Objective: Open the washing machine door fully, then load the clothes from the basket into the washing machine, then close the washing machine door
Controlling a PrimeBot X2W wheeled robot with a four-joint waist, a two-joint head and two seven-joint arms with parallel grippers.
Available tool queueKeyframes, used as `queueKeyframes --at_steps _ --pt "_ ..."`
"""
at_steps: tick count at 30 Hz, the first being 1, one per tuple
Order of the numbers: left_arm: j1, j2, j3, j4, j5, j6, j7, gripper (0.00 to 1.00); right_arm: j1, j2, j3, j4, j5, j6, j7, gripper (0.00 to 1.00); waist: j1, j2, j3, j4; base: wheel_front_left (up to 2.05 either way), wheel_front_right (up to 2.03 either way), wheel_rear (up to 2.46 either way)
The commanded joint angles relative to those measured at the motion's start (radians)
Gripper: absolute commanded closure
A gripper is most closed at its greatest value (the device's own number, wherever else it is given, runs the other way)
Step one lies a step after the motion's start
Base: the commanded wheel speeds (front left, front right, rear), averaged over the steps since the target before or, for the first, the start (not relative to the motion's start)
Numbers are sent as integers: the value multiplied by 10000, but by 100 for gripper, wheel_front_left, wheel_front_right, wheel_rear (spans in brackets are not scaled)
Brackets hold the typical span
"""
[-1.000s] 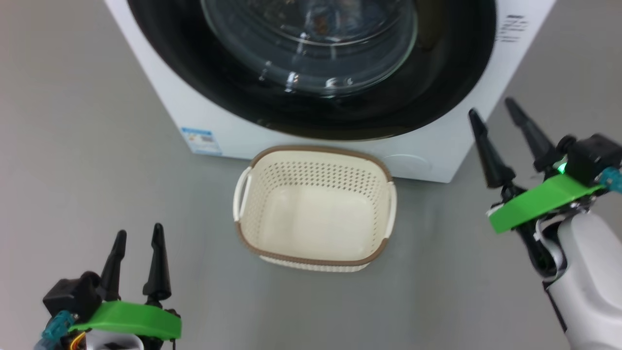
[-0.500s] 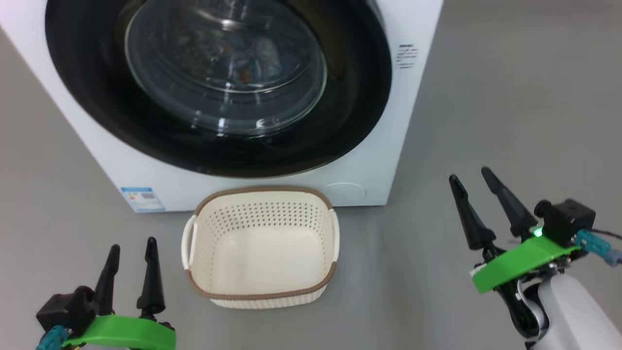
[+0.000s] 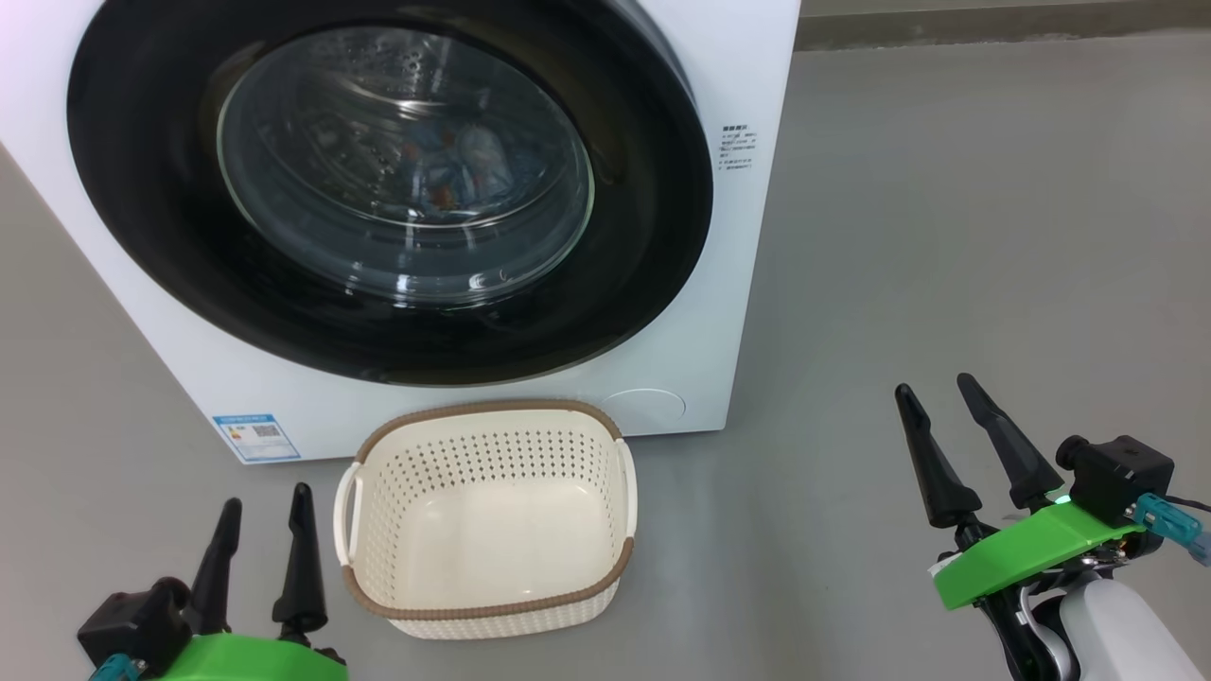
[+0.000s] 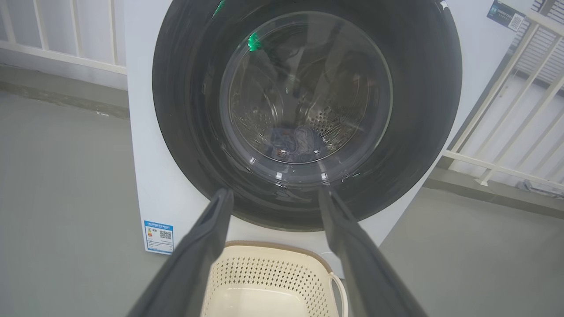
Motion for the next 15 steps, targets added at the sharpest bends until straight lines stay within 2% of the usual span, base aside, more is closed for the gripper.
queueKeyframes --at_steps 1,15 --pt "-144 218 283 -207 -51 -25 -63 0 -9 8 160 -300 -182 -23 -48 0 0 -1 30 29 0 0 0" --pt "-148 237 236 -114 -181 -25 -63 0 12 20 185 -282 -303 -23 -48 0 0 -1 -3 129 0 0 0"
